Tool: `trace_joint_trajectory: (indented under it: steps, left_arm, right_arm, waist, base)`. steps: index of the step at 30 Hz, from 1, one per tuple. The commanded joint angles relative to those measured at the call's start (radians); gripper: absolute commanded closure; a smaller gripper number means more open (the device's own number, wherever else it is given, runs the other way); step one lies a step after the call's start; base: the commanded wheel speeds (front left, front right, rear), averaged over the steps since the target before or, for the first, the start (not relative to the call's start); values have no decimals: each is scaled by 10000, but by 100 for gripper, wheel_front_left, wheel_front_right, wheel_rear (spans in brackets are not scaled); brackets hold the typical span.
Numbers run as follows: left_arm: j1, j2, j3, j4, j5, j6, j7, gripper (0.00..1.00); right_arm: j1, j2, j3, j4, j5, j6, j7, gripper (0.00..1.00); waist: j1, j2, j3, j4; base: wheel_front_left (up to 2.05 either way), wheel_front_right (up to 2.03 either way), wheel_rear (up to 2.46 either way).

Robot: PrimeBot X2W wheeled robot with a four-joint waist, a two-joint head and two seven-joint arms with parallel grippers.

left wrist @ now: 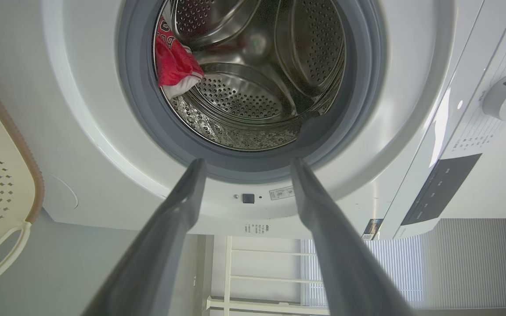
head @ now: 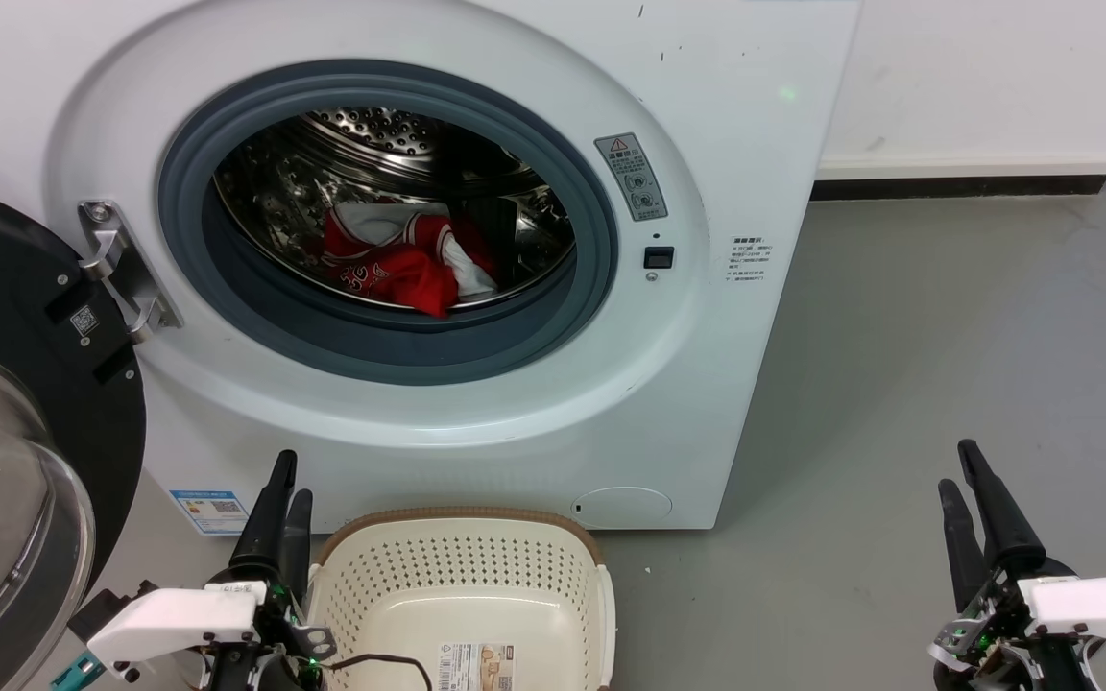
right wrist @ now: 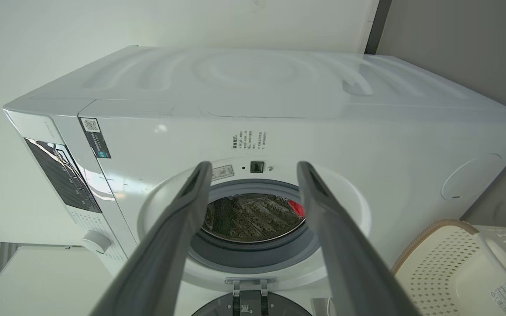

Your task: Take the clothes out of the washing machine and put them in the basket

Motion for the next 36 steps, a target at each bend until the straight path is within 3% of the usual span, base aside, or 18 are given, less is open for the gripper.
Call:
trace_joint_trajectory:
  steps: [1, 6, 36]
  left_arm:
    - [-248, 21, -117, -332, 205, 0, -158, 0]
    - [-236, 22, -232, -472, 705, 0, -341, 0]
    - [-14, 26, -1089, -1283, 6184, 234, -1490, 0]
  right_arm:
    - [-58, -11, 64, -334, -327, 0, -152, 0]
    - [60, -11, 123, -502, -912, 0, -335, 0]
    - [779, -6, 600, -1635, -7371, 0, -1490, 0]
  waist:
    - [0, -1, -3, 2]
    - [0, -1, -11, 5]
    - [0, -1, -127, 68]
  base:
    - [0, 0, 0]
    - [0, 0, 0]
    - [0, 0, 0]
